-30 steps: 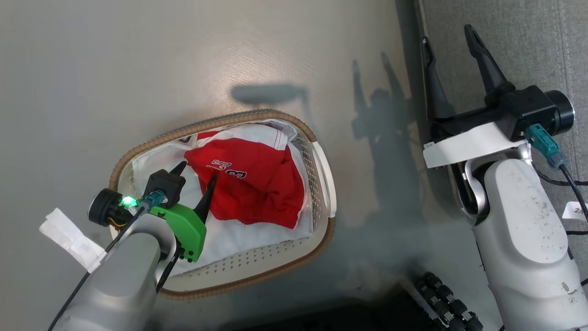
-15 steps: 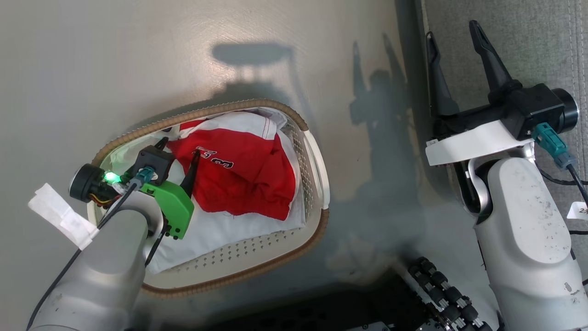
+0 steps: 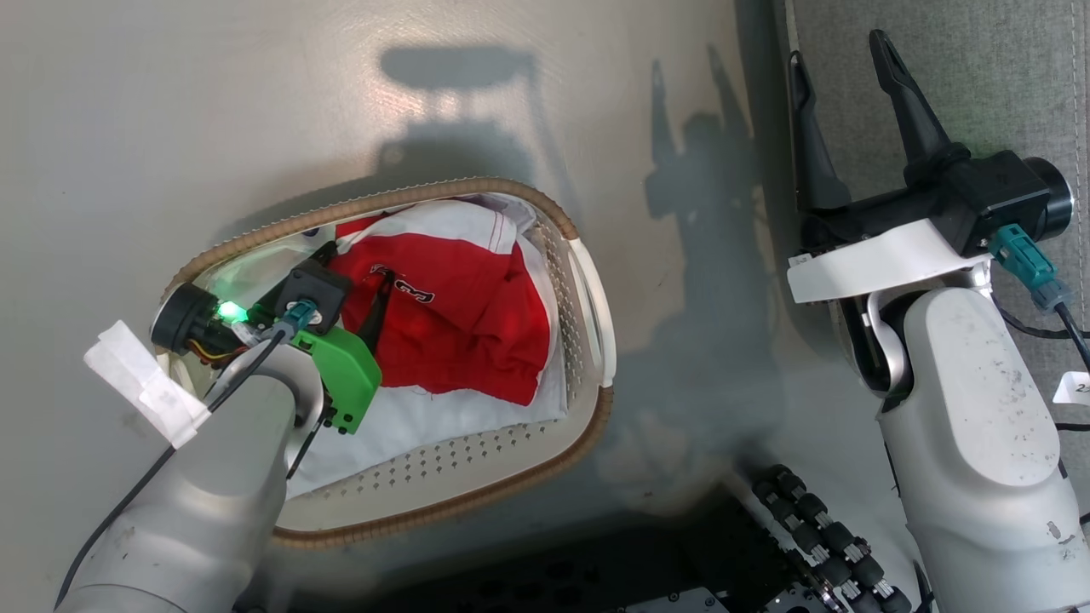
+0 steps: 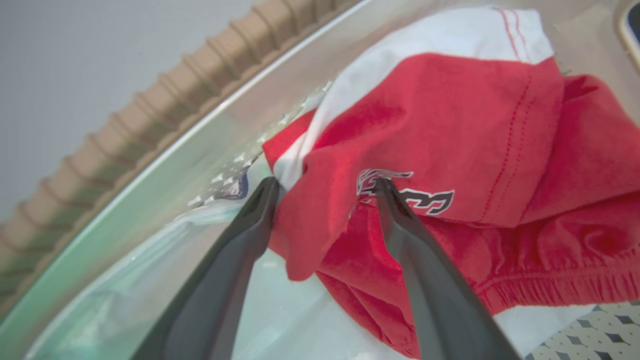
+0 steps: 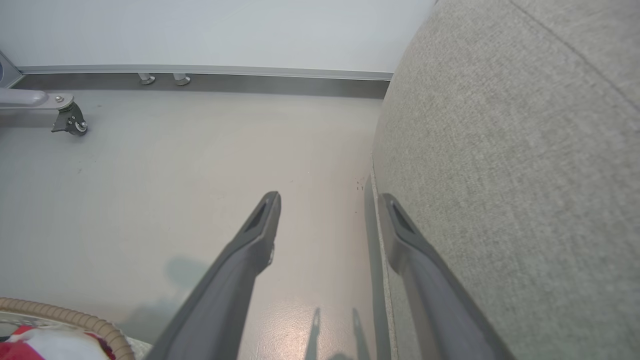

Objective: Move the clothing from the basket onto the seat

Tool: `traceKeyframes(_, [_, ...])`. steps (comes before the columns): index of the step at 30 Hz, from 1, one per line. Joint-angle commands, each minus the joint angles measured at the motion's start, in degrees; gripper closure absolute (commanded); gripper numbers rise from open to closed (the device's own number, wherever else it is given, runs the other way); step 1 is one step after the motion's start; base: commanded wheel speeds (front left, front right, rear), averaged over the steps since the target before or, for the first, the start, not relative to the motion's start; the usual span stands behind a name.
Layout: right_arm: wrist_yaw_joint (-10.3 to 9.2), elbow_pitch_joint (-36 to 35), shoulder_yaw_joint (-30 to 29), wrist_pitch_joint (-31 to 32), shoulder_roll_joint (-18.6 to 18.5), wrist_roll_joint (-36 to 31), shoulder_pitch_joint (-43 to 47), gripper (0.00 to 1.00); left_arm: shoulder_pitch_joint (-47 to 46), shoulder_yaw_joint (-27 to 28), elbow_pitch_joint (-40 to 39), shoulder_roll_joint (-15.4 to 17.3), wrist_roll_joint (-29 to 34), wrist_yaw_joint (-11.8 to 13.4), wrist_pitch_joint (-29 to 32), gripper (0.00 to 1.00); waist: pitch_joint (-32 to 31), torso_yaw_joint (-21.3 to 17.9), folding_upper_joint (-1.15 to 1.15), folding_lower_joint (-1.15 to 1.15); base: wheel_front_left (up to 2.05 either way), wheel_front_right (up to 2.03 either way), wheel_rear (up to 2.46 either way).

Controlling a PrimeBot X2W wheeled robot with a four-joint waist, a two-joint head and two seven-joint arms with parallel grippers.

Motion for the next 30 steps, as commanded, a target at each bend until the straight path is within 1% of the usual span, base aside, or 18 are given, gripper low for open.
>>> traceKeyframes(1, [-0.08,-0.18,-0.02,-0.27,-0.18,0.32,-0.59,0.00,-1.03,-1.02,0.34,-0.26,-0.93,-0.16,-0.19,0.00,0.15,0.01,0.00,-0.01,0.00,0.00,0.00])
traceKeyframes(6, [-0.08,-0.05,-0.14,-0.27,-0.18,0.14,-0.58,0.00,-1.86,-3.07,0.02,-0.23,-2.41,-0.17,-0.12,0.00,0.25,0.14,0.00,-0.01,0.00,0.00,0.00])
traceKeyframes(7, [-0.08,0.05,-0.17,-0.27,-0.18,0.06,-0.63,0.00,-1.98,-3.46,-0.26,-0.17,-2.54,-0.18,-0.12,0.16,0.19,0.20,0.00,-0.01,0.00,0.00,0.00])
traceKeyframes(8, [-0.08,0.14,-0.19,-0.27,-0.18,0.02,-0.68,0.00,-2.02,-3.66,-0.41,-0.09,-2.76,-0.18,-0.12,0.60,0.11,0.25,0.00,-0.01,0.00,0.00,0.00])
traceKeyframes(9, [-0.08,0.24,-0.20,-0.27,-0.18,-0.02,-0.71,0.00,-2.06,-3.90,-0.59,0.05,-2.96,-0.18,-0.12,1.00,-0.02,0.32,0.00,-0.01,0.00,0.00,0.00])
traceKeyframes(17, [-0.08,1.33,0.05,-0.27,-0.19,0.56,-0.41,0.00,0.05,-3.60,-0.60,1.25,-4.36,-0.17,-0.12,1.00,-2.98,0.49,0.00,-0.01,0.00,0.00,0.00])
traceKeyframes(20, [-0.08,1.87,0.06,-0.27,-0.18,0.68,0.05,0.00,0.68,-1.76,-0.13,1.57,-3.76,0.06,-0.12,1.00,-4.95,0.64,0.00,-0.01,0.00,0.00,0.00])
traceKeyframes(26, [-0.08,3.16,0.34,-0.27,-0.20,1.10,1.25,0.00,3.06,2.06,1.78,2.59,-2.55,1.33,-0.12,1.00,-9.32,1.03,0.00,-0.01,0.00,0.00,0.00])
traceKeyframes(30, [-0.08,3.97,0.63,-0.27,-0.19,1.60,1.63,0.00,4.30,4.20,1.71,2.95,-1.82,1.19,-0.12,1.00,-12.02,1.24,0.00,-0.01,0.00,0.00,0.00])
